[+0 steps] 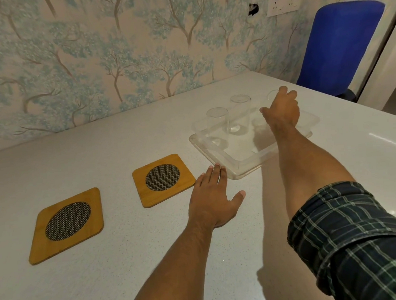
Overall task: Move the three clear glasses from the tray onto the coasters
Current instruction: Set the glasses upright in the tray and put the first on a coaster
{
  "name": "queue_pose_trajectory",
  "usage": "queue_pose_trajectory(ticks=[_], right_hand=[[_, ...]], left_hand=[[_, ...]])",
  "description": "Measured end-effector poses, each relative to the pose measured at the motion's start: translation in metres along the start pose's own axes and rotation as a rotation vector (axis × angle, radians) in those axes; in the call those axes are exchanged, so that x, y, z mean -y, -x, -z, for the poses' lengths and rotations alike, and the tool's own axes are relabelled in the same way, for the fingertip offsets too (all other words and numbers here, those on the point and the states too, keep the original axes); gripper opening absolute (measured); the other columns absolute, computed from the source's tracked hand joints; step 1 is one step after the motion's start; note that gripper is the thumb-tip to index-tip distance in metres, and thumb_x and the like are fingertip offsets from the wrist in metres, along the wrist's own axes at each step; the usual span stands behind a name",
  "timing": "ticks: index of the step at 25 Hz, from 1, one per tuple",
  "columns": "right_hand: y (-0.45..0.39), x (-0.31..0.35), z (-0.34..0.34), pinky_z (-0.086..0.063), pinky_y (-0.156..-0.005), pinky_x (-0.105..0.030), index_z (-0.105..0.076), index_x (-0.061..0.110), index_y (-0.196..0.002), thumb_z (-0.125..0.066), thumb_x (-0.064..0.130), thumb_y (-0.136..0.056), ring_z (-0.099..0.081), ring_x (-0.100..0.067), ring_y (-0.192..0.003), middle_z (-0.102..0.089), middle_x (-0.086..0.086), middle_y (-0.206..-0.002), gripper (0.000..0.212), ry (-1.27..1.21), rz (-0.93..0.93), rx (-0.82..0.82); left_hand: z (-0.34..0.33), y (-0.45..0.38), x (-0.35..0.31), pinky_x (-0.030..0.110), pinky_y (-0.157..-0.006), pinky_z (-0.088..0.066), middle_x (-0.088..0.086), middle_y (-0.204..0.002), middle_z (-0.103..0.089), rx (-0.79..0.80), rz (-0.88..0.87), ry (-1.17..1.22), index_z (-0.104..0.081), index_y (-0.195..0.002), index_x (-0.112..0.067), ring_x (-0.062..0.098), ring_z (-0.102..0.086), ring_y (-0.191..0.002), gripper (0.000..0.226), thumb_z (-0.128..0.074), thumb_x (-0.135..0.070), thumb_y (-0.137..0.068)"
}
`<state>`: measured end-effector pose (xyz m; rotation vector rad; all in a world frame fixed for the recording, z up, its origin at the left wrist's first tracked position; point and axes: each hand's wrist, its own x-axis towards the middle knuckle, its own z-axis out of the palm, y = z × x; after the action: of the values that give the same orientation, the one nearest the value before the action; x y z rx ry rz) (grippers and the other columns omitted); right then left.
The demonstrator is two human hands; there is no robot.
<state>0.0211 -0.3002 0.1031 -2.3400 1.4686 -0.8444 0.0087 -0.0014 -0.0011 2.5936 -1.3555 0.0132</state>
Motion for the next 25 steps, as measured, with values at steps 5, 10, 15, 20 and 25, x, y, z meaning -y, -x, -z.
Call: queue_pose_trajectory(ticks=[5,10,15,20,25], right_hand=[[-0.013,-0.001,-0.009,-0.047,-0.1,-0.041,-0.034,0.02,-0.154,-0.07,0.034,-0.093,-0.05,-0.036,-0.124,-0.037,-0.02,-0.147,0.072,0.111,0.068,0.042],[-0.017,-0.003,-0.013,-0.049,-0.095,-0.044,-0.034,0.015,-0.15,-0.066,0.024,-0.096,-0.052,-0.039,-0.12,-0.035,-0.02,-0.146,0.063,0.039,0.055,0.102],[-0.022,0.002,-0.012,-0.05,-0.096,-0.041,-0.027,0.011,-0.154,-0.056,0.004,-0.097,-0.058,-0.042,-0.119,-0.023,-0.028,-0.156,0.064,0.088,0.103,0.209],[-0.023,0.006,-0.008,-0.044,-0.105,-0.047,-0.01,0.017,-0.161,-0.044,0.0,-0.1,-0.046,-0.046,-0.133,-0.004,-0.029,-0.163,0.071,0.147,0.095,0.324],[-0.017,-0.002,0.001,-0.049,-0.098,-0.048,0.001,0.035,-0.159,-0.052,0.011,-0.101,-0.041,-0.045,-0.137,-0.009,-0.022,-0.165,0.083,0.068,0.107,0.234]], left_hand=[[-0.001,0.0,0.0,0.039,-0.126,0.002,0.004,-0.171,0.001,-0.005,0.004,0.013,-0.005,-0.163,-0.015,0.018,0.003,-0.157,0.093,-0.017,-0.074,-0.093],[-0.002,-0.001,-0.001,0.041,-0.126,0.0,0.004,-0.171,0.001,0.013,0.002,0.012,-0.005,-0.163,-0.014,0.018,0.003,-0.157,0.093,-0.018,-0.074,-0.093],[-0.002,0.0,0.0,0.04,-0.126,0.001,0.004,-0.171,0.0,0.008,0.001,0.017,-0.005,-0.163,-0.014,0.018,0.002,-0.157,0.094,-0.017,-0.075,-0.093],[-0.001,0.0,0.0,0.039,-0.126,0.001,0.004,-0.171,0.0,0.004,0.002,0.016,-0.005,-0.163,-0.014,0.018,0.002,-0.157,0.095,-0.016,-0.075,-0.091],[0.0,0.001,-0.001,0.04,-0.126,0.002,0.004,-0.171,0.0,0.001,0.003,0.014,-0.005,-0.163,-0.014,0.019,0.002,-0.157,0.093,-0.017,-0.074,-0.093]])
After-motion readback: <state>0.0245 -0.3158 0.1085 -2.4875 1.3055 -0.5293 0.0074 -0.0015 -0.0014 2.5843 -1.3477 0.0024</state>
